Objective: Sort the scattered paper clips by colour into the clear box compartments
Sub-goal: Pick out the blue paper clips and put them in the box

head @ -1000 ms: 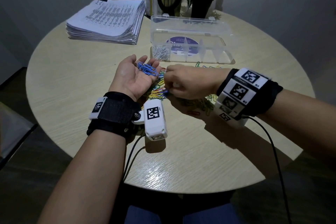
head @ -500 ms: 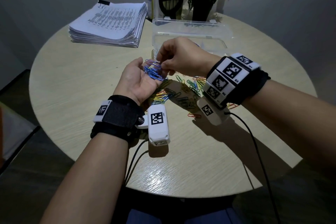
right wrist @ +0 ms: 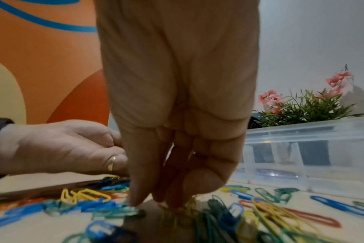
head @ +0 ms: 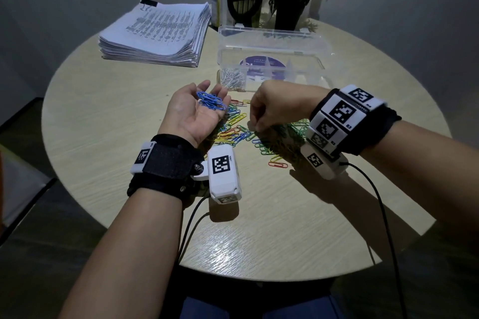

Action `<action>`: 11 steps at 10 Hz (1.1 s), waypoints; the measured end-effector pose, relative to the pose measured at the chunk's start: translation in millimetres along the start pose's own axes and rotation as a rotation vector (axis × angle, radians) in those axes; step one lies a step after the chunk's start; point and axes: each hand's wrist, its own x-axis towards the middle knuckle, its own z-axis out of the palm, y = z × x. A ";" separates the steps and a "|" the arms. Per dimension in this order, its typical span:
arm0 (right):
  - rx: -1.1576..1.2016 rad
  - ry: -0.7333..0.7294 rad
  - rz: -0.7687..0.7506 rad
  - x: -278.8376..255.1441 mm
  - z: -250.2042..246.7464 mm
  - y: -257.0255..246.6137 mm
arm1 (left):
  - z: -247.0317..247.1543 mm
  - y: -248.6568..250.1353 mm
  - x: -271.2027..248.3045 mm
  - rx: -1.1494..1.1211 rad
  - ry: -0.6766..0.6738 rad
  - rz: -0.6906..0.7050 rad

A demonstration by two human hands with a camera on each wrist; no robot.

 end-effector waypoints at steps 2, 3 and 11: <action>0.039 -0.004 -0.074 -2.6 6.7 -4.5 | 0.0 -1.3 0.9 0.008 0.005 0.004; -0.061 0.012 -0.095 0.4 8.3 -6.4 | 0.4 -1.7 0.4 0.007 0.006 0.005; -0.172 -0.058 -0.107 -2.4 4.4 -10.4 | 0.6 -0.6 -0.6 0.005 0.008 -0.001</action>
